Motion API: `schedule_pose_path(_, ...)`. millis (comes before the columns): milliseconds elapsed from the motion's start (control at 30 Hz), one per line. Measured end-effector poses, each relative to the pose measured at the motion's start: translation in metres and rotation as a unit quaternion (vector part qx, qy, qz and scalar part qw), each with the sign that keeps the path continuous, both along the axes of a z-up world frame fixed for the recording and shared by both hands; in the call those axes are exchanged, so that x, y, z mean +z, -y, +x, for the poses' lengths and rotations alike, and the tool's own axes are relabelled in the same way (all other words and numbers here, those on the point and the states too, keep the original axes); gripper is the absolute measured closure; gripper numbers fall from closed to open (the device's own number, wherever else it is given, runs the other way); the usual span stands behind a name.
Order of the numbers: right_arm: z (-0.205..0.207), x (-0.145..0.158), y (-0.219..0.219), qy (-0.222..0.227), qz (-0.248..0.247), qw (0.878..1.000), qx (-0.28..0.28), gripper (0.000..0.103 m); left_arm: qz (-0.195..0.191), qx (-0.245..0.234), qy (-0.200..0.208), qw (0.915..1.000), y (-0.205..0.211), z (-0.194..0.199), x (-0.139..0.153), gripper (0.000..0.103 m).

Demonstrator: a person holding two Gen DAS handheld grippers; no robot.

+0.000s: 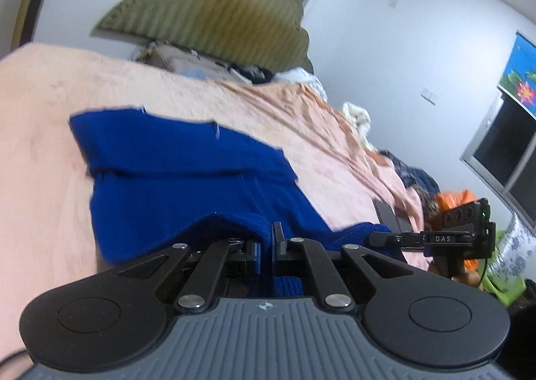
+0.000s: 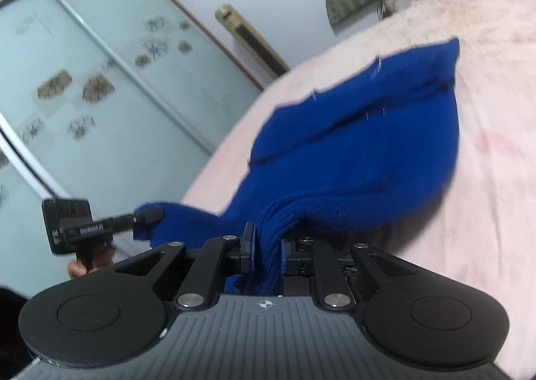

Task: Fold small clothes
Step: 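Lift the hem with both tools and fold it toward the neckline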

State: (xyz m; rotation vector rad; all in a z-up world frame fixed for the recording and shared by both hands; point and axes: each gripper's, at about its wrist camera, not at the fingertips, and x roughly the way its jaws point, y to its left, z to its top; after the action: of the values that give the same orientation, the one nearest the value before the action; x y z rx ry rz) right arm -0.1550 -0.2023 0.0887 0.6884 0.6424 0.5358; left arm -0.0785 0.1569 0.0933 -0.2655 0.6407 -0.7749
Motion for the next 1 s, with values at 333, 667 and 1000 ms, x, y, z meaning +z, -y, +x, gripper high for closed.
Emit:
schedule_pose_path(333,0.076,-0.008,0.028,-0.004,0.047,0.995,-0.091,0.085,0.06,0.091,-0.001,0.994,0.033,0.068,0.006,0.097)
schedule_pose_path(667,0.13,-0.037,0.044,-0.038,0.046,0.989,-0.135,0.085,0.151,0.13,-0.003,0.98,0.075,0.121,-0.011,0.097)
schedule_pose_path(1000,0.152,-0.057,0.048,-0.063,0.047,0.987,-0.142,0.085,0.175,0.141,-0.015,0.9743,0.088,0.14,-0.018,0.097)
